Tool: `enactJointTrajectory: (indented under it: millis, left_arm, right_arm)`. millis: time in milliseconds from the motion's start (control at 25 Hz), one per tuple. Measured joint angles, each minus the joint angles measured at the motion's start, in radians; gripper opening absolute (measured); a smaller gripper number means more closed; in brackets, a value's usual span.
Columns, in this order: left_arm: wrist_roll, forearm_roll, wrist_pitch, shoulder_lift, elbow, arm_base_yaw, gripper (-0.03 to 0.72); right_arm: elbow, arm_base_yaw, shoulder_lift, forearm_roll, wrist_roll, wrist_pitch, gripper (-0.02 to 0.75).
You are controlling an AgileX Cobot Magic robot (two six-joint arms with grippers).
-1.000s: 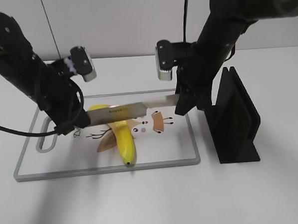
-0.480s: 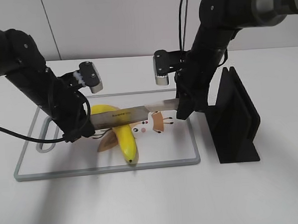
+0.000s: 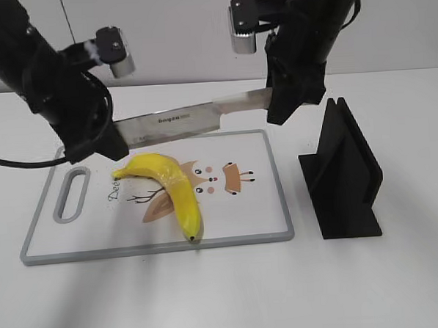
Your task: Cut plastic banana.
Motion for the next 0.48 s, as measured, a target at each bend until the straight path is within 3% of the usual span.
enactJointTrajectory:
  millis: [160,480]
  left_arm:
    - [-0.002,0.009,0.078,-0.047,-0.034,0.005,0.0]
    - [-0.005,0.014,0.066,-0.062,-0.042,0.005,-0.001]
  right_arm:
    - [0.0,0.0,-0.052,0.009,0.0,0.001,0.2]
    - [0.0,0.0,-0.066,0.013,0.005,0.001,0.2]
